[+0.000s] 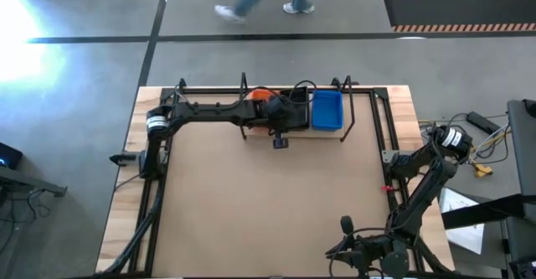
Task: Stack baskets on shelf by color
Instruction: Stack the black bin on the stacked black bins on the shelf, then adjust the stacked bins on the shelf
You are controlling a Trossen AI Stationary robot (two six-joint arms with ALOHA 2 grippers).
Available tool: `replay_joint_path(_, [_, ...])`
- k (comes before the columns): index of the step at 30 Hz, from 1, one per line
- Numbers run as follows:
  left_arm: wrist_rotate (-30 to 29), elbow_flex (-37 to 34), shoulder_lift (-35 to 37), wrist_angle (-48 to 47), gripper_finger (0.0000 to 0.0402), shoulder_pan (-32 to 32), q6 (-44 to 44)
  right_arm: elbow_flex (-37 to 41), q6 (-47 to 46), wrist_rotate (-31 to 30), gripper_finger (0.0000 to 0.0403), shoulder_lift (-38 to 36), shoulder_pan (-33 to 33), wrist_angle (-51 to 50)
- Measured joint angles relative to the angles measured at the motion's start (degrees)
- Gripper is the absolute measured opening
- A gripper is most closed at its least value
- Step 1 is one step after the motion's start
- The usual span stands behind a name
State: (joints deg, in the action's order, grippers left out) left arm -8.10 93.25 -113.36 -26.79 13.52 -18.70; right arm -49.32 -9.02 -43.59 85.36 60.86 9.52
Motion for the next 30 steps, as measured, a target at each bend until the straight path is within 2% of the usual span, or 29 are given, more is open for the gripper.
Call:
replay_joint_path(5, [-0.01,-0.9,0.0,0.89,0.0016,0.0,0.28,0.0,0.0,0.0,0.0031,0.0,0.0,0.0])
replay_joint_path(11, [-0.02,-0.87,0.01,1.73,0.0075,0.0,1.41,0.0,0.0,0.0,0.0031,0.04,0.0,0.0])
replay_joint_path(17, [-1.26,2.08,3.52,-6.2,0.0114,-0.7,2.94,0.02,-0.02,0.0,0.0031,0.04,0.0,-0.05])
replay_joint_path(23, [-8.79,2.93,7.71,-15.75,0.0096,0.22,11.06,0.07,-0.02,0.0,0.0031,0.04,0.0,-0.27])
replay_joint_path(30, [-8.54,1.54,5.91,-18.11,0.0035,2.6,14.34,0.09,-0.02,-0.01,0.0031,0.04,0.0,-0.28])
